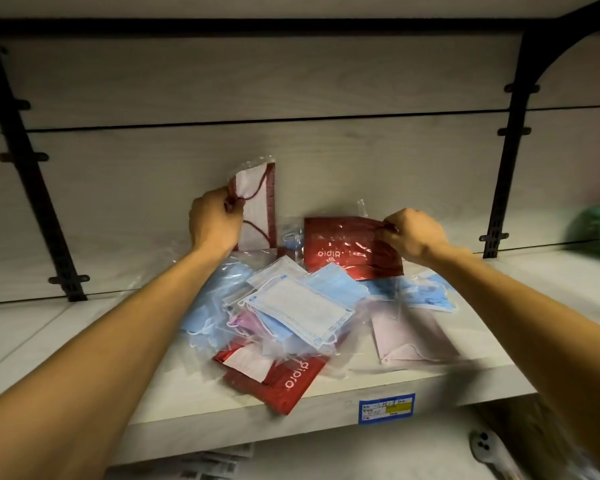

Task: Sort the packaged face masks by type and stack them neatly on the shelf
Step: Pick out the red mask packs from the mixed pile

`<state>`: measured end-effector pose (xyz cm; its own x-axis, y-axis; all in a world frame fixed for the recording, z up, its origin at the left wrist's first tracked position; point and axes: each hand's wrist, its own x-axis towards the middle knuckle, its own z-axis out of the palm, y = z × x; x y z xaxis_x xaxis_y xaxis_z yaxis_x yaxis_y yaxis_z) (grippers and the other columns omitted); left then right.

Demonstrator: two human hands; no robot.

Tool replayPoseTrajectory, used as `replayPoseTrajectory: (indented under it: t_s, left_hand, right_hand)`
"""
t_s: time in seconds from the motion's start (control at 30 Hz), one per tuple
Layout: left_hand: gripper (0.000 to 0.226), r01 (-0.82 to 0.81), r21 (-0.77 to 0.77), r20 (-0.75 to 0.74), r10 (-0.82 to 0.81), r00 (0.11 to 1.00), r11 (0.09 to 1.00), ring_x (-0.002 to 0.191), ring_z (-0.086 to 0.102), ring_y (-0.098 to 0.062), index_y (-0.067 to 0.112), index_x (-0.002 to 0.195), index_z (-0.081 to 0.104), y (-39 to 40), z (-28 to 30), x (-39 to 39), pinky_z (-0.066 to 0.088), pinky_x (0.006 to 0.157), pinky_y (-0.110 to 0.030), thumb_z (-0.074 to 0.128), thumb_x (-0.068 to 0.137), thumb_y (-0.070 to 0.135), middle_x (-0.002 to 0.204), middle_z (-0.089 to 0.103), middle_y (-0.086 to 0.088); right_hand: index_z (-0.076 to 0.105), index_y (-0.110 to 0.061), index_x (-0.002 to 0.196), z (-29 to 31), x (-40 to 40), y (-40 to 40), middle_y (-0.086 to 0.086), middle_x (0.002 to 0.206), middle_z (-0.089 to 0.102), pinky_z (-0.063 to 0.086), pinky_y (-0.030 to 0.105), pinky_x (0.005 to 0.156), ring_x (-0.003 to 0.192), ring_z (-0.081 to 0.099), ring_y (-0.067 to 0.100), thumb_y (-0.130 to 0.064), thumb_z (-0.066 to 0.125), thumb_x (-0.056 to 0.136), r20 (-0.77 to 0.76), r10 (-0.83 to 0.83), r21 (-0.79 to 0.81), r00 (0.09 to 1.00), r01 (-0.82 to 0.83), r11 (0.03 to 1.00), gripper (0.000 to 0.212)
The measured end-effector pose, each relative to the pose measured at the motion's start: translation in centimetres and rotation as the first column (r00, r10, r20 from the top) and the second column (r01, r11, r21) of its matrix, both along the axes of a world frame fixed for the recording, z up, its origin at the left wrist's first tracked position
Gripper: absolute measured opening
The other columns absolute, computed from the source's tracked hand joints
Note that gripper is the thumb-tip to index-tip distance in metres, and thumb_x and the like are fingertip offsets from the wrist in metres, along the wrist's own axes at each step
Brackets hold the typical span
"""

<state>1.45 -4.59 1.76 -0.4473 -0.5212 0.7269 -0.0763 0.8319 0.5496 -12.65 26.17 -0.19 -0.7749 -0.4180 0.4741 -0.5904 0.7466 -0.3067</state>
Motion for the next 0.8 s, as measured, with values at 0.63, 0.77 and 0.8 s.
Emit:
replayPoseTrajectory:
  t_s: [0.63, 0.77, 0.8]
  left_hand:
    - [0.048, 0.224, 0.485, 0.080, -0.298, 0.951, 0.845, 0.104, 0.066, -0.018, 0.013, 0.125, 0.069, 1.1, -2.7, 10.3, 0.052, 0.099, -0.031, 0.070, 0.081, -0.005, 0.120, 0.071, -0.008]
    - [0.066, 0.173, 0.531, 0.013, -0.212, 0.977, 0.829, 0.107, 0.066, -0.022, 0.021, 0.133, 0.062, 1.0, -2.2, 14.4, 0.056, 0.097, -0.037, 0.064, 0.074, -0.010, 0.118, 0.067, -0.005]
    - [0.070, 0.190, 0.545, -0.006, -0.223, 0.975, 0.816, 0.107, 0.065, -0.021, 0.020, 0.136, 0.059, 0.9, -1.9, 15.6, 0.055, 0.097, -0.035, 0.065, 0.073, -0.011, 0.118, 0.065, -0.004]
  right_hand:
    - [0.060, -0.010, 0.072, -0.5, 9.0, -0.2, 0.016, 0.070, 0.062, 0.043, 0.037, 0.058, 0.071, 0.059, 0.041, -0.017, 0.053, 0.094, -0.115, -0.102, -0.212, 0.988, 0.076, 0.974, 0.023]
    - [0.068, -0.009, 0.088, 1.4, 13.7, -0.3, 0.018, 0.080, 0.071, 0.051, 0.040, 0.063, 0.076, 0.064, 0.042, -0.014, 0.052, 0.092, -0.246, -0.162, -0.345, 0.956, 0.070, 0.936, 0.018]
    - [0.067, -0.009, 0.087, 1.9, 15.0, -0.5, 0.017, 0.078, 0.071, 0.052, 0.040, 0.063, 0.074, 0.064, 0.040, -0.013, 0.051, 0.092, -0.261, -0.169, -0.385, 0.951, 0.058, 0.921, 0.018]
